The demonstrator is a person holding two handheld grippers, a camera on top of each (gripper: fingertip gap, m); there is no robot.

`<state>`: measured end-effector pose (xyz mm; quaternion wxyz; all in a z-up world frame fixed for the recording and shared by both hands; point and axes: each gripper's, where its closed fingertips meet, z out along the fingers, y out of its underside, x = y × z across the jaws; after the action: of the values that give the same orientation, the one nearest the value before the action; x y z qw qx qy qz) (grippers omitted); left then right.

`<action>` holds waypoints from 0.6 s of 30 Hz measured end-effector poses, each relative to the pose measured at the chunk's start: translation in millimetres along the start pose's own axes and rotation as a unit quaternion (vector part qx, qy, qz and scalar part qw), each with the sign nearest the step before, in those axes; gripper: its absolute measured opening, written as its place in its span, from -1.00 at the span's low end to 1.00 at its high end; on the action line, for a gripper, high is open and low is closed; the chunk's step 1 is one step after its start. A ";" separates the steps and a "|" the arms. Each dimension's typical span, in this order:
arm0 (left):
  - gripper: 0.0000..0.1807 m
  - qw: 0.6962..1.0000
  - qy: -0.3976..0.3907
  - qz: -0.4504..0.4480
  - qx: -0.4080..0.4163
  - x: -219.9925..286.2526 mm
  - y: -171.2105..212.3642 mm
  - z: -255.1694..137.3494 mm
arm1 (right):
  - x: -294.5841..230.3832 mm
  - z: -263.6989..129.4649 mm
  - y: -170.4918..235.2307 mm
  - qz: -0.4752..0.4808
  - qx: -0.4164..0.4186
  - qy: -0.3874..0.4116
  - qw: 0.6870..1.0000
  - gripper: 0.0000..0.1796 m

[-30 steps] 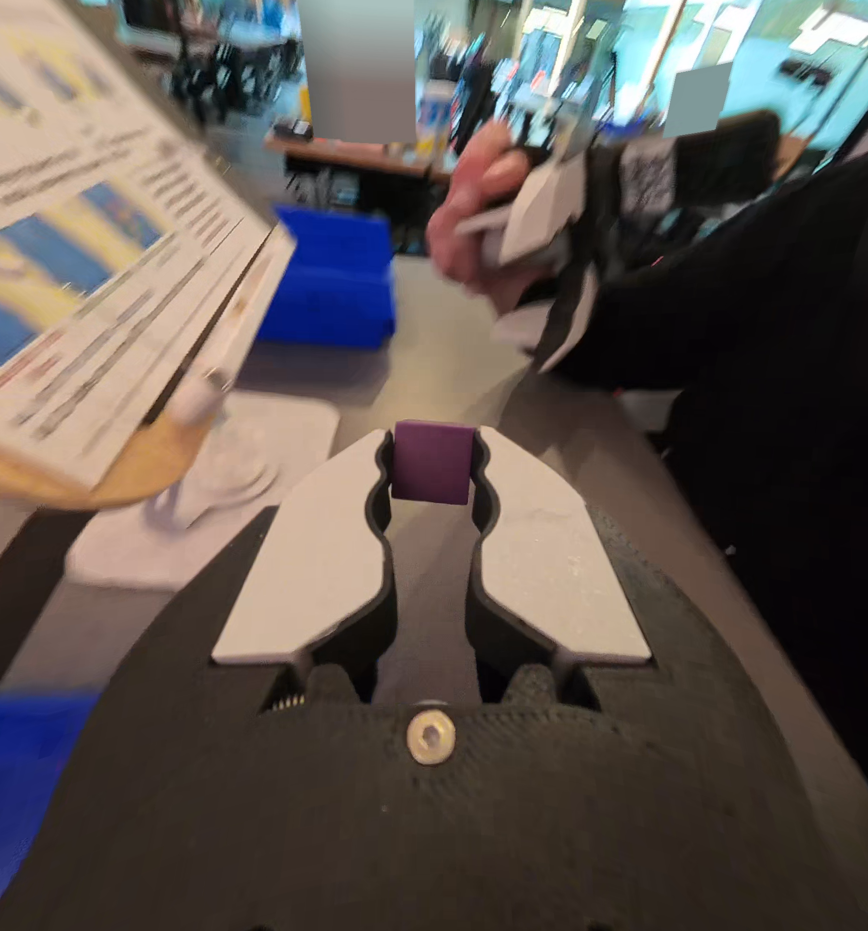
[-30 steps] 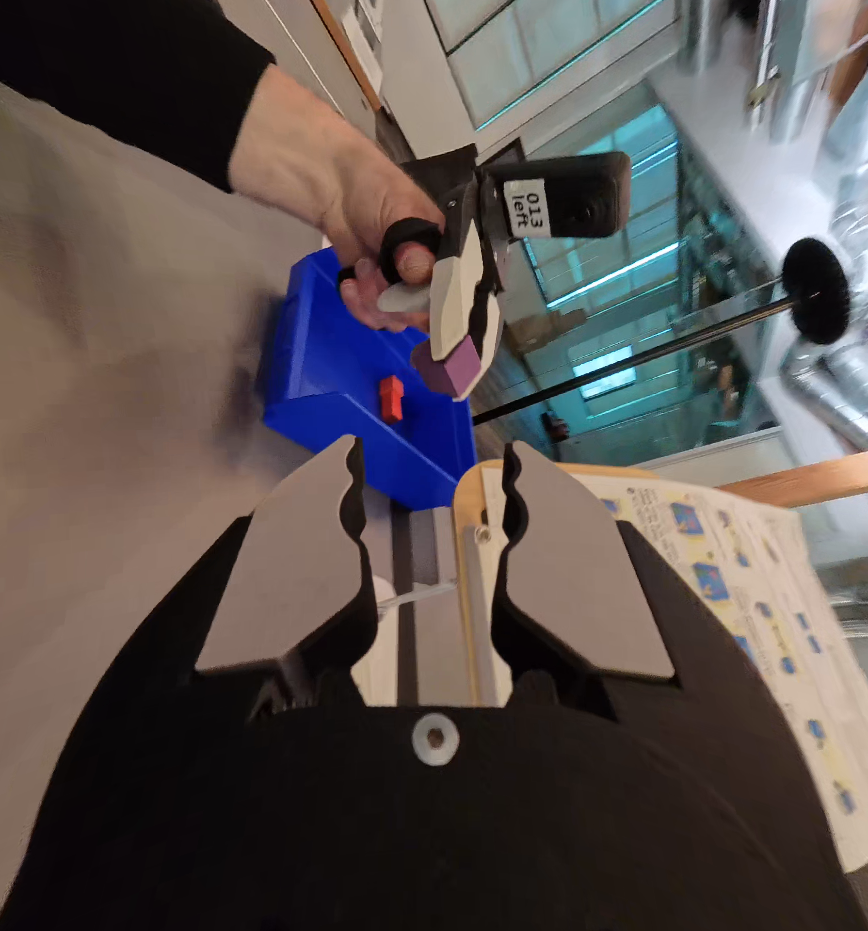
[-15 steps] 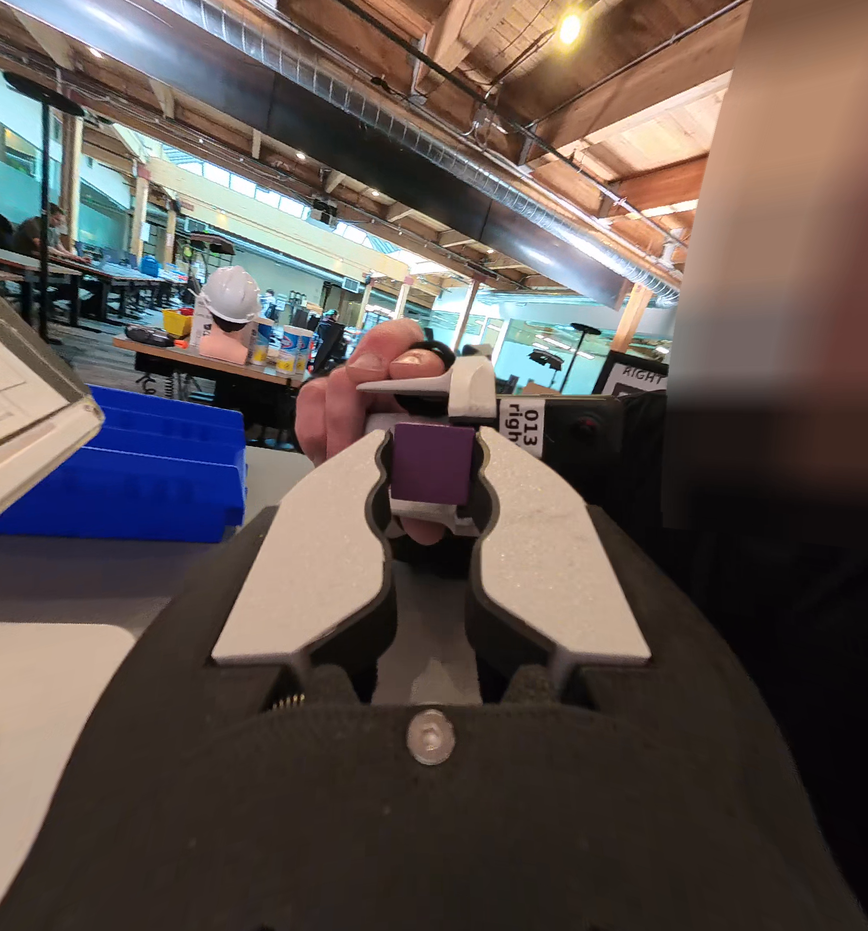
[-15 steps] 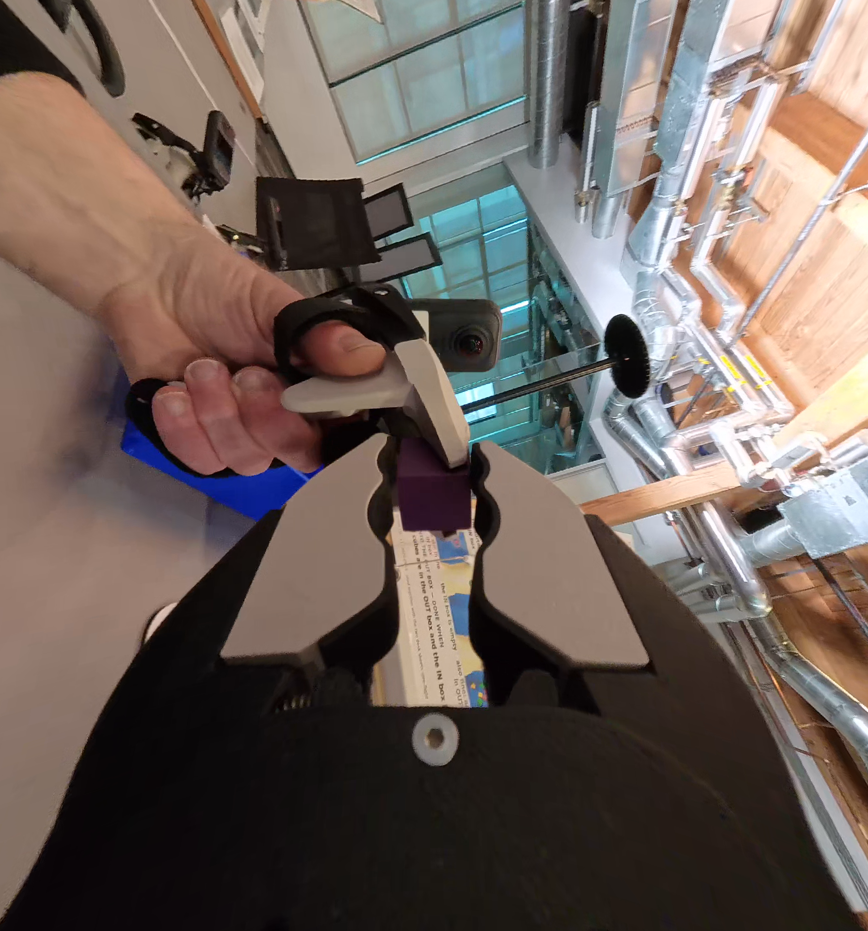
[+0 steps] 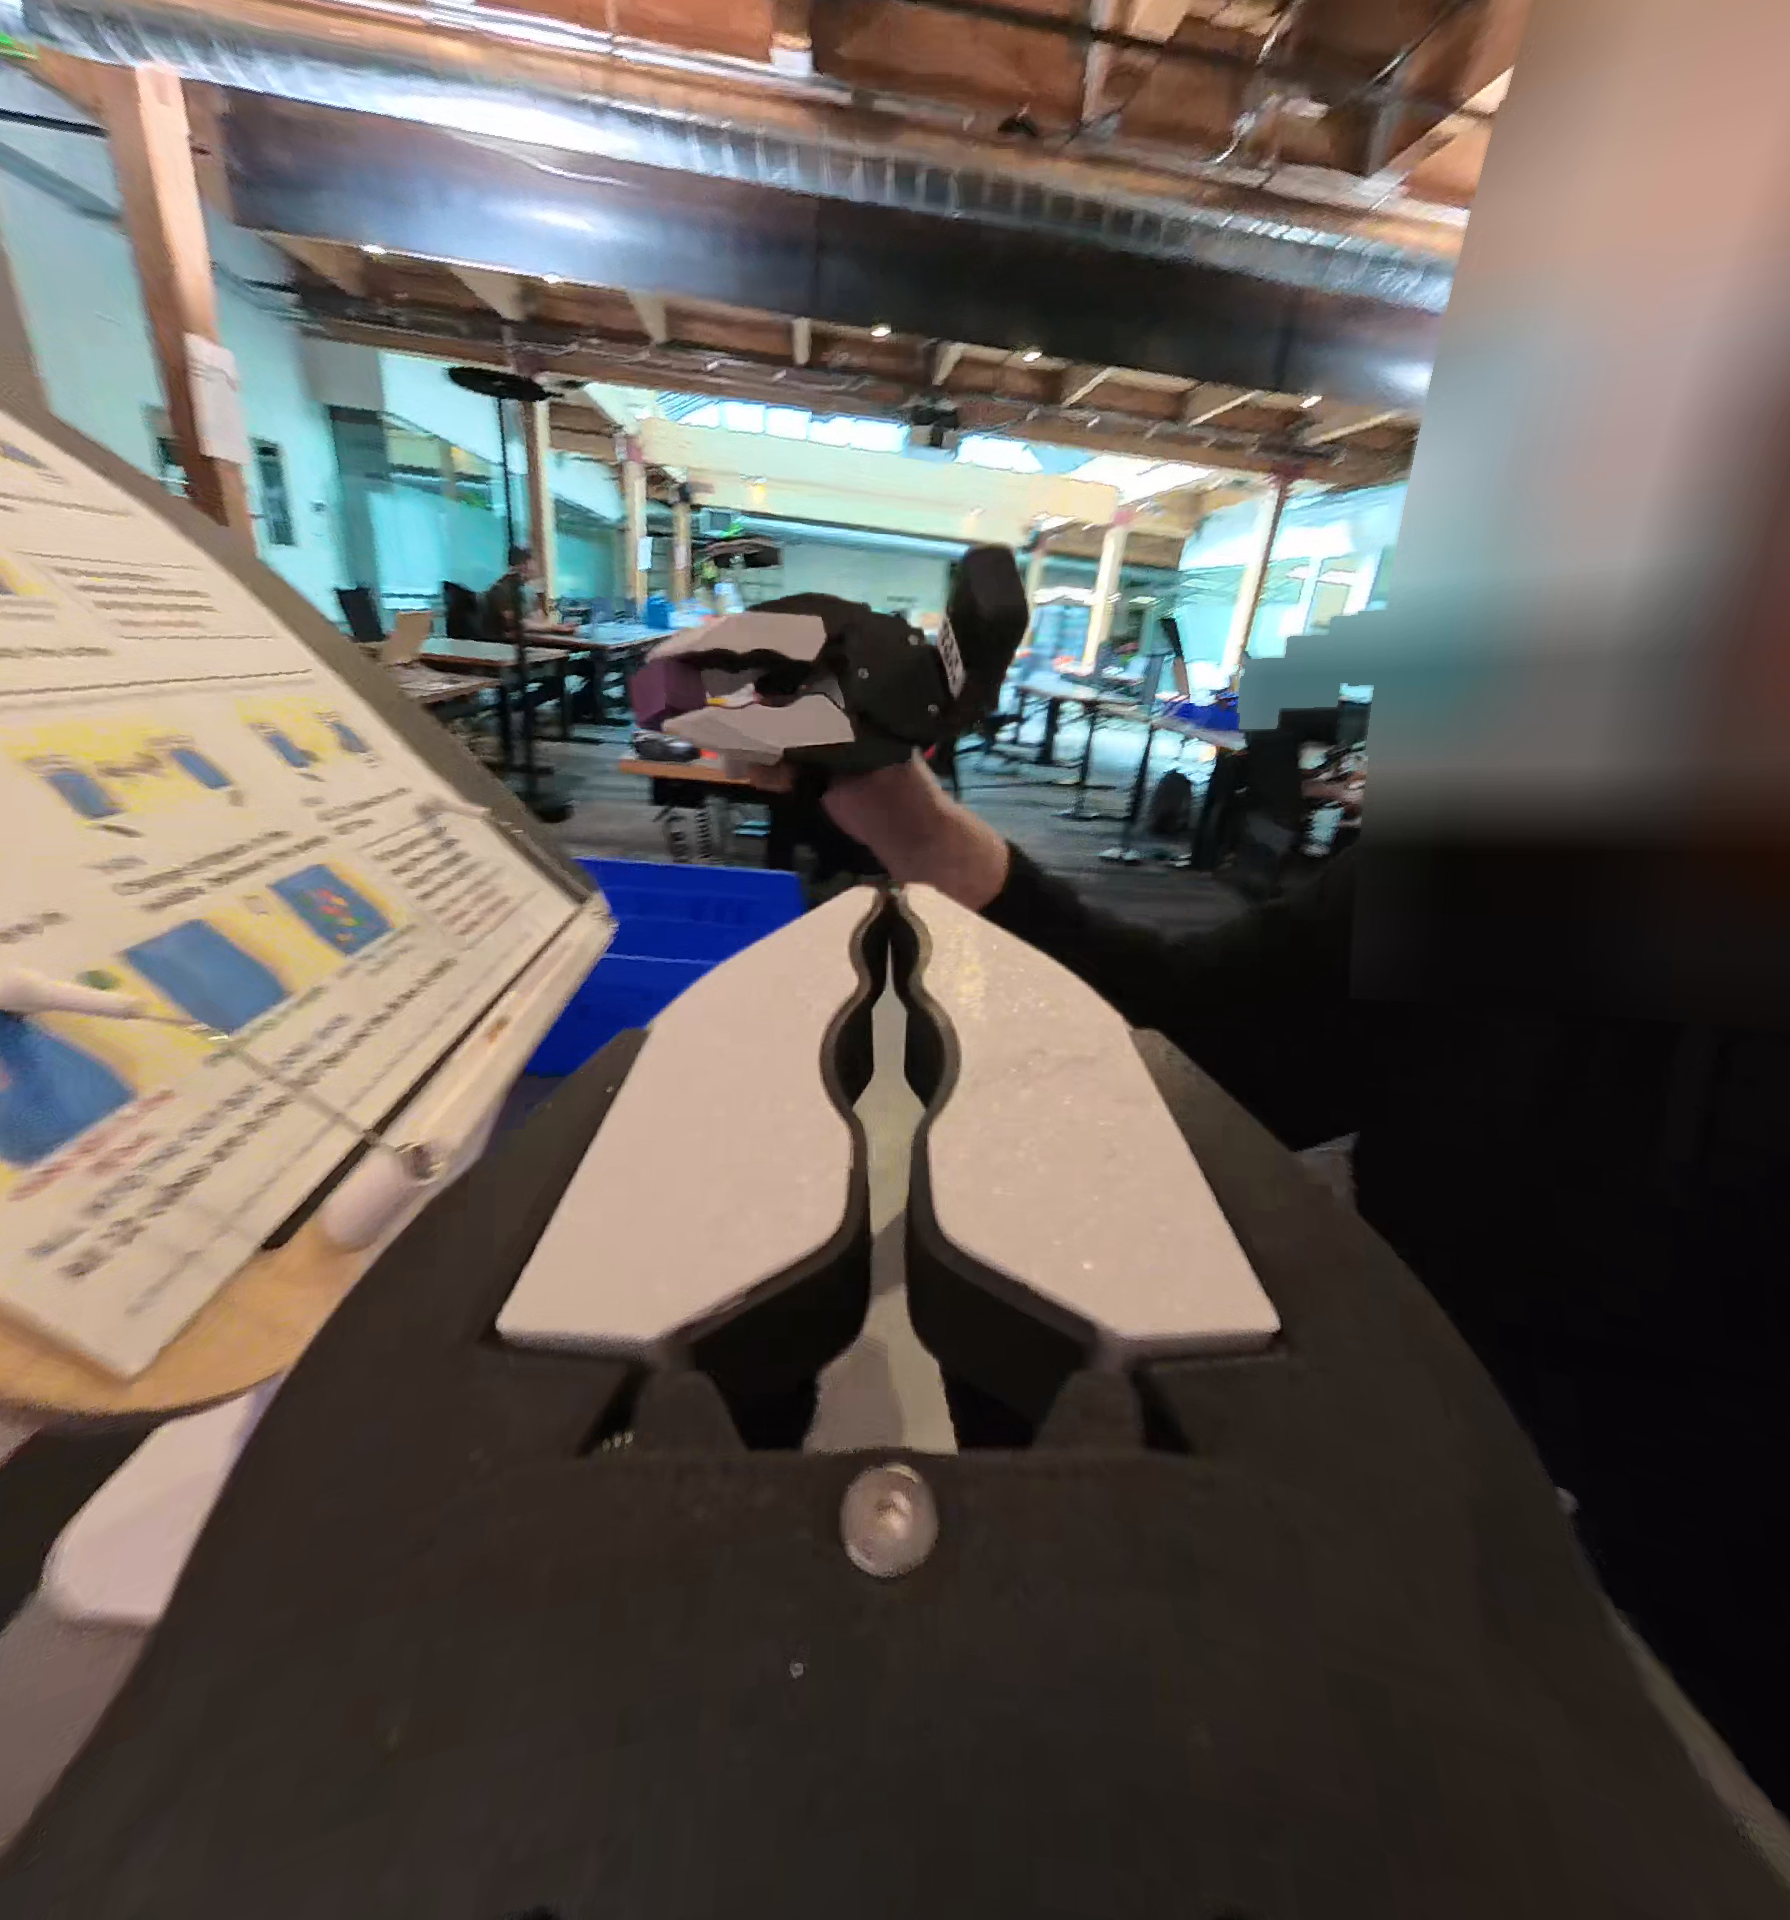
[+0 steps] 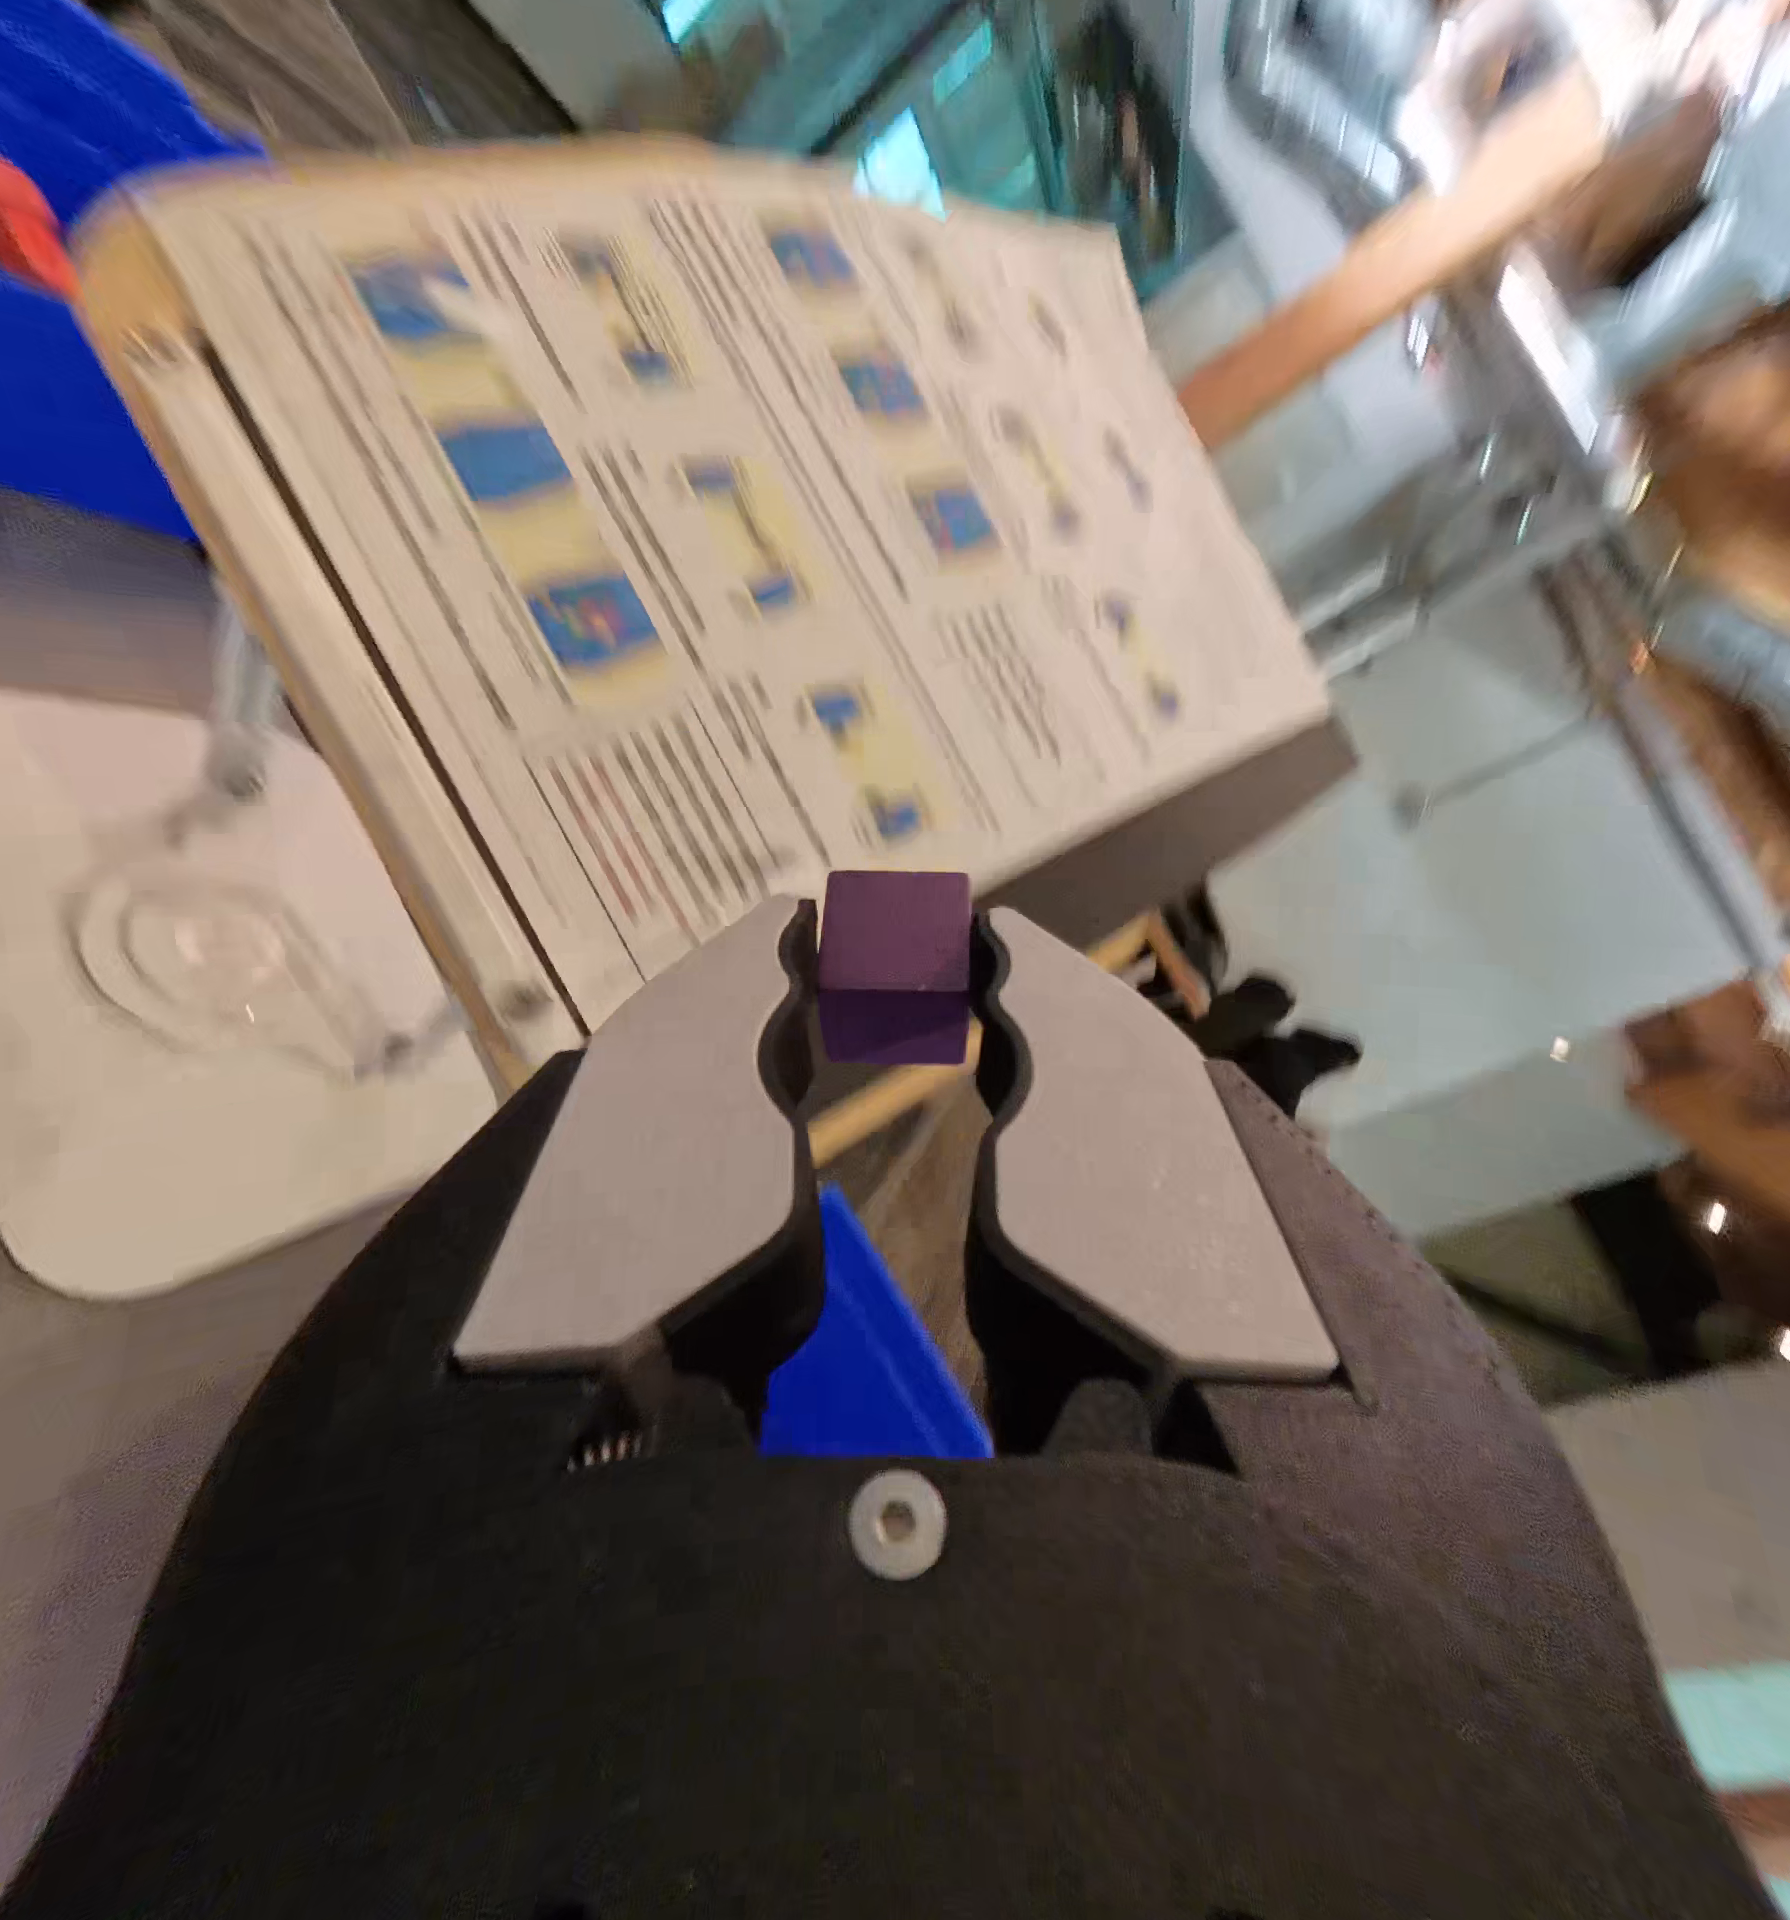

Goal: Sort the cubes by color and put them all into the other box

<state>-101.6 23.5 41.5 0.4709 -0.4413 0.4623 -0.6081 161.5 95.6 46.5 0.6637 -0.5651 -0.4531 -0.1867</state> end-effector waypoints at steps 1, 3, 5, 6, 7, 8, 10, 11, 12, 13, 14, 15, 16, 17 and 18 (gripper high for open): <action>-1.00 1.000 -0.019 0.015 -0.009 -3.0 -1.4 -4.5 | 9.0 -1.1 25.2 0.018 -0.022 0.000 1.000 -0.69; -1.00 0.997 -0.056 0.036 -0.039 -11.2 0.9 -13.3 | 16.4 -1.2 76.5 0.061 -0.078 -0.019 0.995 -0.69; -1.00 0.992 -0.091 0.052 -0.076 -21.4 6.7 -23.0 | 15.8 -0.8 125.5 0.101 -0.141 -0.038 0.984 -0.69; -1.00 0.987 -0.111 0.062 -0.093 -27.9 9.5 -28.7 | 10.9 -0.7 147.0 0.127 -0.170 -0.058 0.975 -0.69; -1.00 0.982 -0.130 0.068 -0.114 -34.8 13.7 -34.7 | 7.9 -1.1 168.0 0.161 -0.203 -0.068 0.963 -0.68; -1.00 0.977 -0.148 0.073 -0.135 -41.3 18.1 -40.7 | 8.6 -1.9 185.1 0.188 -0.229 -0.065 0.953 -0.65; -1.00 0.966 -0.172 0.069 -0.180 -51.8 29.6 -52.8 | 9.7 -4.6 207.1 0.219 -0.262 -0.058 0.938 -0.37; -0.95 0.959 -0.180 0.064 -0.208 -56.1 37.6 -58.7 | 11.6 -7.3 216.4 0.222 -0.286 -0.051 0.931 -0.28; -0.78 0.949 -0.199 0.061 -0.236 -62.6 45.5 -65.4 | 13.8 -9.3 219.3 0.221 -0.295 -0.046 0.929 -0.26; -0.69 0.938 -0.216 0.060 -0.264 -68.7 52.9 -72.2 | 15.9 -9.7 215.4 0.223 -0.287 -0.043 0.931 -0.27; -0.62 0.927 -0.232 0.062 -0.288 -74.5 59.5 -78.2 | 18.7 -9.8 208.5 0.226 -0.275 -0.040 0.934 -0.29; -0.58 0.915 -0.245 0.064 -0.313 -79.7 66.1 -83.6 | 22.4 -10.3 201.6 0.225 -0.267 -0.033 0.936 -0.30; -0.54 0.902 -0.260 0.066 -0.339 -85.3 73.3 -89.4 | 25.8 -11.1 194.8 0.218 -0.263 -0.028 0.939 -0.31; -0.53 0.886 -0.273 0.068 -0.368 -90.8 81.2 -96.0 | 28.1 -11.9 187.2 0.209 -0.257 -0.023 0.943 -0.33; -0.52 0.870 -0.283 0.071 -0.397 -95.5 89.7 -102.8 | 30.0 -12.3 179.2 0.201 -0.250 -0.019 0.947 -0.35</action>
<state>-170.8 120.6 -74.8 0.4085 -0.7105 0.5414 -0.1875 318.1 144.5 -32.7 0.5160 -0.7959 -0.2811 -0.1460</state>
